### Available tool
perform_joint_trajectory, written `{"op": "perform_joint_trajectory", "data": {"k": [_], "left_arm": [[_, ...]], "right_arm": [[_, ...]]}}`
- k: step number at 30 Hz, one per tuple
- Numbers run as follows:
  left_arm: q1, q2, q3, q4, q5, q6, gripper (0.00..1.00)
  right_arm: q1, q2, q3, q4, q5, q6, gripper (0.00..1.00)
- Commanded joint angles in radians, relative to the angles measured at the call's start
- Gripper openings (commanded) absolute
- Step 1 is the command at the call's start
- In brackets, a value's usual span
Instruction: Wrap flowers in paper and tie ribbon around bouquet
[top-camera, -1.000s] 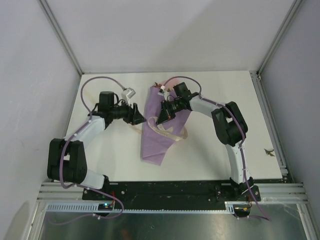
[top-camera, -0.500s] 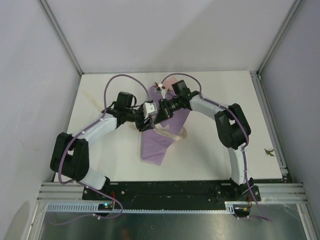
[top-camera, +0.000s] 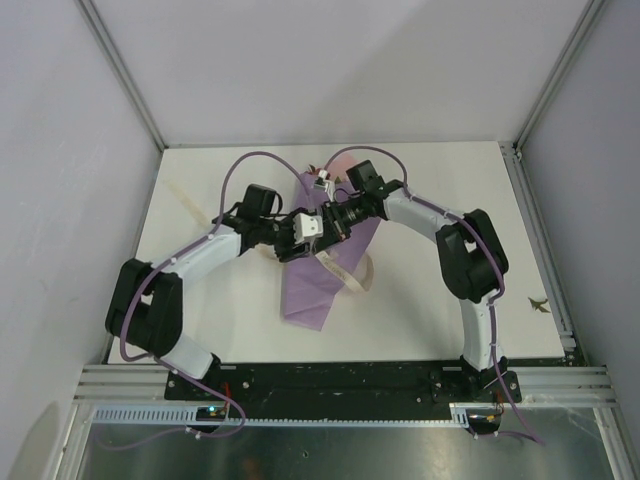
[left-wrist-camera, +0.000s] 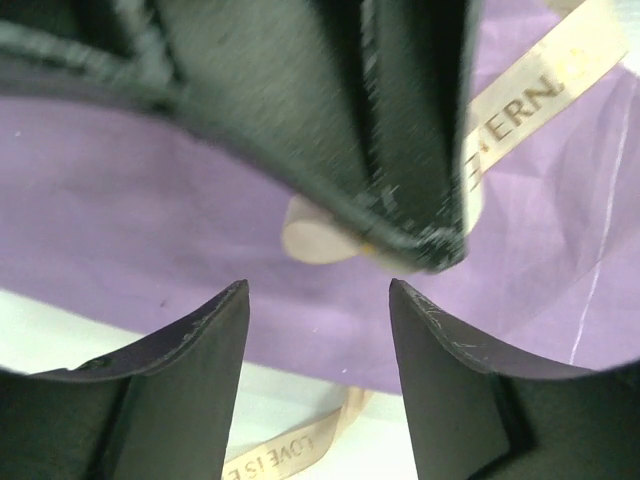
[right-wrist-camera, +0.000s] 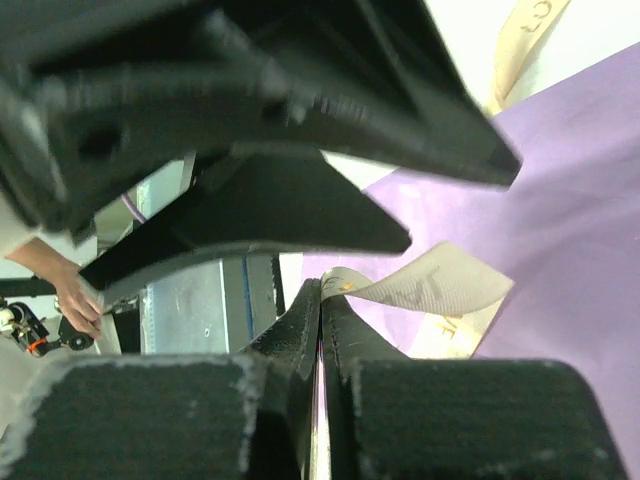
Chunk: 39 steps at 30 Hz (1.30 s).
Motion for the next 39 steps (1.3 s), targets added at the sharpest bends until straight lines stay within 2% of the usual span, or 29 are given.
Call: {"op": "perform_joint_trajectory", "data": {"k": [1, 11, 19, 21, 23, 25, 26, 28, 30, 32, 35, 39], "left_arm": [[0.031, -0.062, -0.017, 0.014, 0.009, 0.13, 0.64], [0.016, -0.029, 0.056, 0.002, 0.136, 0.134, 0.68], [-0.014, 0.025, 0.094, -0.026, 0.188, 0.139, 0.65], [-0.025, 0.035, 0.098, -0.029, 0.185, 0.155, 0.61], [-0.032, 0.042, 0.108, -0.03, 0.19, 0.145, 0.48], [-0.037, 0.042, 0.114, -0.032, 0.194, 0.125, 0.3], [-0.04, 0.038, 0.113, -0.032, 0.19, 0.113, 0.19], [-0.049, 0.02, 0.108, -0.034, 0.18, 0.086, 0.05], [-0.061, -0.003, 0.1, -0.034, 0.173, 0.047, 0.01], [-0.079, -0.024, 0.091, -0.034, 0.169, 0.006, 0.0], [-0.114, -0.049, 0.082, -0.033, 0.166, -0.029, 0.0], [-0.157, -0.064, 0.124, -0.032, 0.161, -0.098, 0.0]], "right_arm": [[0.004, -0.059, 0.012, -0.125, -0.046, -0.131, 0.0], [0.012, -0.065, 0.044, -0.19, -0.048, -0.2, 0.0], [0.016, -0.074, 0.068, -0.212, -0.053, -0.222, 0.0], [0.016, -0.078, 0.065, -0.217, -0.052, -0.226, 0.0], [0.013, -0.081, 0.062, -0.219, -0.049, -0.23, 0.0], [0.004, -0.083, 0.055, -0.215, -0.046, -0.221, 0.02], [-0.003, -0.084, 0.048, -0.201, -0.042, -0.202, 0.05], [-0.031, -0.085, 0.024, -0.154, -0.036, -0.136, 0.18], [-0.073, -0.089, -0.02, -0.066, -0.02, -0.037, 0.31], [-0.119, -0.092, -0.076, 0.038, 0.012, 0.065, 0.38], [-0.172, -0.073, -0.121, 0.115, 0.1, 0.155, 0.42], [-0.179, -0.027, -0.117, 0.099, 0.236, 0.162, 0.41]]}}
